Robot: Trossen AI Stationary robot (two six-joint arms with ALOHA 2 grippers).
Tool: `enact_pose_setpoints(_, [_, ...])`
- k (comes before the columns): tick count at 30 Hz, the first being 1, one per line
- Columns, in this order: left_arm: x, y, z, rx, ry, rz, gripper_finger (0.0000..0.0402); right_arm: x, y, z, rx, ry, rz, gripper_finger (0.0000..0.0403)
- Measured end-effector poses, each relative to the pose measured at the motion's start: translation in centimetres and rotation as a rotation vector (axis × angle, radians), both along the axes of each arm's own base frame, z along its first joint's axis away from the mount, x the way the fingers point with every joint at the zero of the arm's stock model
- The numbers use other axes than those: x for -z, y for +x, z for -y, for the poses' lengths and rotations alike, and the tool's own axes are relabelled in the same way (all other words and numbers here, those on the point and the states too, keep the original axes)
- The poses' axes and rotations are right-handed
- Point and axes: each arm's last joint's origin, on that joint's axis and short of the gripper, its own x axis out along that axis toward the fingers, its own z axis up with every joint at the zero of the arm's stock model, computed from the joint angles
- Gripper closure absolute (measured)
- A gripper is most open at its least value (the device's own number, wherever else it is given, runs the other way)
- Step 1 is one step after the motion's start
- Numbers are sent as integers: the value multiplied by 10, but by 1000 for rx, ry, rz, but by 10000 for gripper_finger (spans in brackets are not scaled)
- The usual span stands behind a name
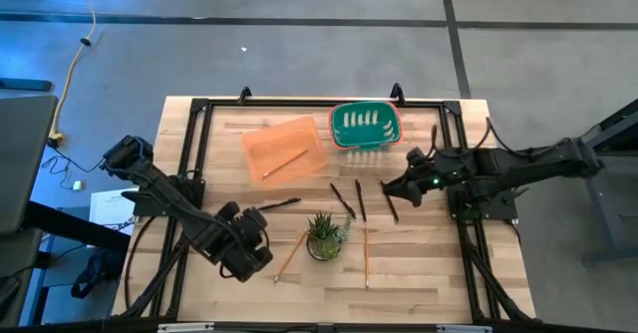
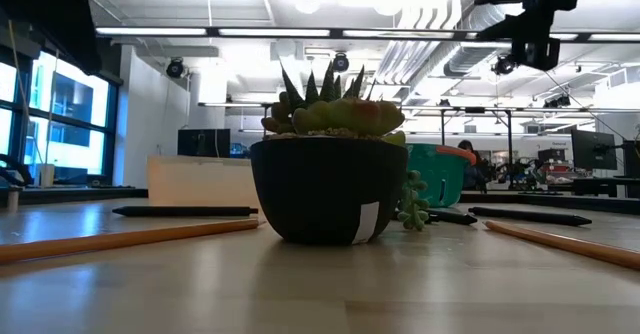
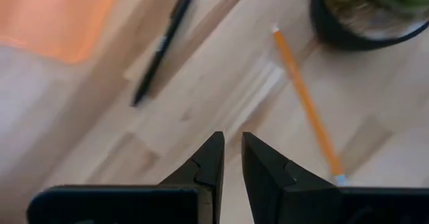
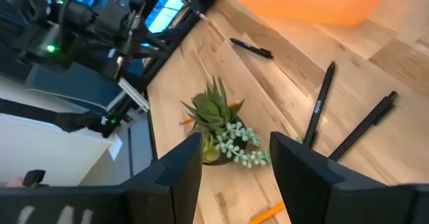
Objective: Sort pens & pencils
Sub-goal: Put the orange pencil into the orange bin
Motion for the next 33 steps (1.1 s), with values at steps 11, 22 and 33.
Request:
enact_pose_setpoints(11, [2,16,-13,-240,-255,40,360,9,16,-2,-44,-22,-28,238])
enact_pose_setpoints(22, [4,33,-23,-354,-420,80,360,9,15,-5,-173,-47,-19,238])
enact_pose_setpoints(33, [25,53,-11,-379,-514,98,360,9,14,-7,-243,-74,-11,238])
